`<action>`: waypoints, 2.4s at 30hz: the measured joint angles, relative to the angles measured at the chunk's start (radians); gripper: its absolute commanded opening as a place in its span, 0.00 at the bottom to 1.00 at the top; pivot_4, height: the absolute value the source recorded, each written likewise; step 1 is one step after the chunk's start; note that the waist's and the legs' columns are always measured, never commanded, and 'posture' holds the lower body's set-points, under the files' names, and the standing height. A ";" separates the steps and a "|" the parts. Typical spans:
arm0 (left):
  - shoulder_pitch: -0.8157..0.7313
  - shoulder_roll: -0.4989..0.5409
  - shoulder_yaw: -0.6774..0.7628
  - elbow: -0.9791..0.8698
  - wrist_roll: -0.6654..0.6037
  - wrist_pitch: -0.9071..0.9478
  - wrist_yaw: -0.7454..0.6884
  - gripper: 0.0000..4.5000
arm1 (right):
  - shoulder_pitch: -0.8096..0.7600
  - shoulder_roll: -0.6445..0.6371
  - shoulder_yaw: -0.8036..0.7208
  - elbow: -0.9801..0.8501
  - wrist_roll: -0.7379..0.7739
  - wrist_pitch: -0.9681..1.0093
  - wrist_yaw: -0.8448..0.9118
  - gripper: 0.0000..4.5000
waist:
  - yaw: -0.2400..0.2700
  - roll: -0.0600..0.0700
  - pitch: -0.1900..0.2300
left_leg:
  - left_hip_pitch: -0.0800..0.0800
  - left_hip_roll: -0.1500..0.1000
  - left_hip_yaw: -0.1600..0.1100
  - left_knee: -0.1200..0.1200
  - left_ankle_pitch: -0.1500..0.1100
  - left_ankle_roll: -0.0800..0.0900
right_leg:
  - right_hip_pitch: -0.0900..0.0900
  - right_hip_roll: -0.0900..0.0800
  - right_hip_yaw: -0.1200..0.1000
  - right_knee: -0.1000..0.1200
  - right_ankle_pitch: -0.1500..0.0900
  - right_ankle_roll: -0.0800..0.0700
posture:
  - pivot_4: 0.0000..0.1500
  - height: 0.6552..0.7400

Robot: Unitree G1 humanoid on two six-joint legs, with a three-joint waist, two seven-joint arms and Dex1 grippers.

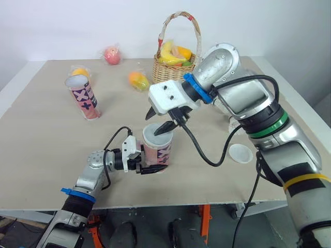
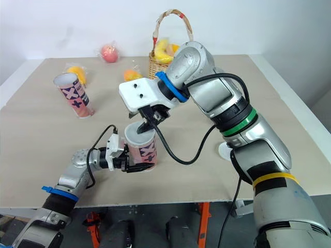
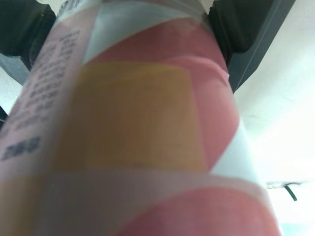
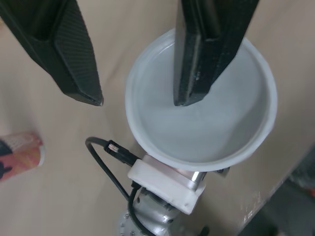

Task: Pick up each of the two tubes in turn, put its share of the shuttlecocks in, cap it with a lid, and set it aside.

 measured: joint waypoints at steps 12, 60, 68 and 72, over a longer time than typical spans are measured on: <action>0.002 0.013 0.000 -0.007 -0.014 0.002 -0.003 0.74 | -0.033 -0.058 -0.123 0.047 0.223 0.194 0.005 0.07 | 0.001 0.000 0.000 | -0.002 0.000 0.000 -0.002 0.000 0.000 | -0.002 0.000 0.000 0.000 -0.002 0.000 | 1.00 1.00; 0.007 0.020 0.006 -0.011 -0.001 0.000 -0.001 0.74 | 0.212 -0.258 -0.343 -0.115 0.352 0.341 -0.003 0.64 | 0.006 -0.005 -0.015 | 0.005 -0.006 -0.009 -0.005 -0.019 -0.001 | 0.009 -0.002 -0.003 -0.001 -0.019 -0.007 | 1.00 1.00; -0.039 0.013 -0.010 0.039 0.020 -0.007 -0.027 0.98 | 0.653 -0.338 -0.434 -0.415 0.381 0.408 -0.198 0.66 | 0.003 -0.003 -0.013 | 0.003 -0.009 -0.010 -0.001 -0.022 0.000 | 0.010 -0.004 -0.002 -0.001 -0.021 -0.003 | 1.00 1.00; -0.061 0.010 -0.006 0.049 0.007 0.012 -0.042 1.00 | 0.727 -0.318 -0.458 -0.497 0.403 0.458 -0.310 0.82 | 0.003 -0.003 -0.012 | 0.004 -0.008 -0.010 0.000 -0.022 0.000 | 0.010 -0.003 -0.002 -0.001 -0.023 0.004 | 1.00 1.00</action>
